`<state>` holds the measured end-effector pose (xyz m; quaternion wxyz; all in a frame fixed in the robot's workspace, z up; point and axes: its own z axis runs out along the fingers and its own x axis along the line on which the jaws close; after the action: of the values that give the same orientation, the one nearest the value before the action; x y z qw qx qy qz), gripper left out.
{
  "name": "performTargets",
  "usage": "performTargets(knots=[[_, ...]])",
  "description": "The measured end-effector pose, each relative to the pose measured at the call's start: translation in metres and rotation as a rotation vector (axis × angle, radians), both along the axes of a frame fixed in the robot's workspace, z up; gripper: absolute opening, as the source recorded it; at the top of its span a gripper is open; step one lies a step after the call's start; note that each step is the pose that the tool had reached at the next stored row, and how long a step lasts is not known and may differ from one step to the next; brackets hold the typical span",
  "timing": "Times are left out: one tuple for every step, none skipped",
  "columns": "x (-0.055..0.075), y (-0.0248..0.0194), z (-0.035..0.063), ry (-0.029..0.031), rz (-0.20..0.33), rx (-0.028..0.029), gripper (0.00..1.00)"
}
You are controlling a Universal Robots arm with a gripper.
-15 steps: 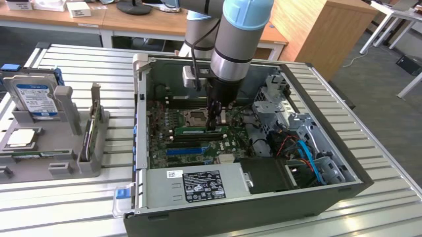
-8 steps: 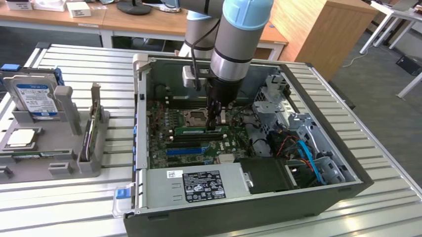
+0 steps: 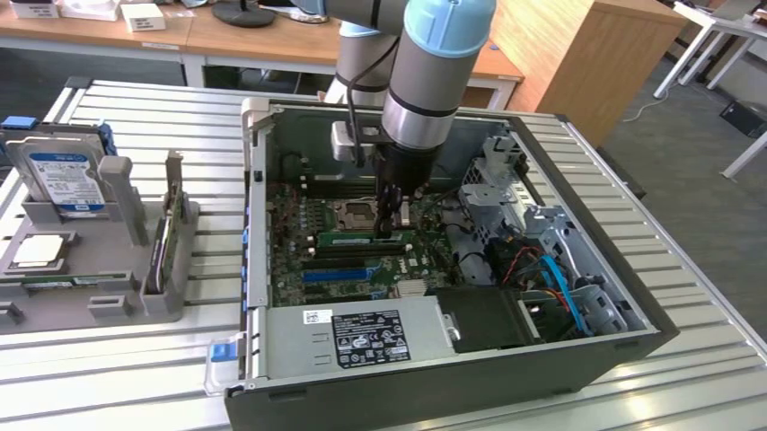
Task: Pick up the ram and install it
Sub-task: 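Insert the ram into the slot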
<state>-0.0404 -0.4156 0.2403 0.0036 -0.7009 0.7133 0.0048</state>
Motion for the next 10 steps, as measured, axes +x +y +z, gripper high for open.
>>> performTargets(knots=[[0.0000,0.0001,-0.0005,-0.0002,0.000,0.0005,0.12],[0.0000,0.0001,-0.0014,-0.0003,0.000,0.0005,0.12],[0.0000,0.0001,-0.0021,-0.0002,0.000,0.0004,0.12],[0.0000,0.0000,-0.0023,0.0000,0.000,0.0001,0.12],[0.0000,0.0000,-0.0023,0.0000,0.000,-0.0001,0.12],[0.0000,0.0000,-0.0023,0.0000,0.000,-0.0001,0.12],[0.0000,0.0000,-0.0024,0.0000,0.000,-0.0001,0.12],[0.0000,0.0000,-0.0025,-0.0001,0.000,0.0001,0.12],[0.0000,0.0000,-0.0026,-0.0001,0.000,0.0000,0.12],[0.0001,0.0001,-0.0032,-0.0003,0.000,0.0006,0.12]])
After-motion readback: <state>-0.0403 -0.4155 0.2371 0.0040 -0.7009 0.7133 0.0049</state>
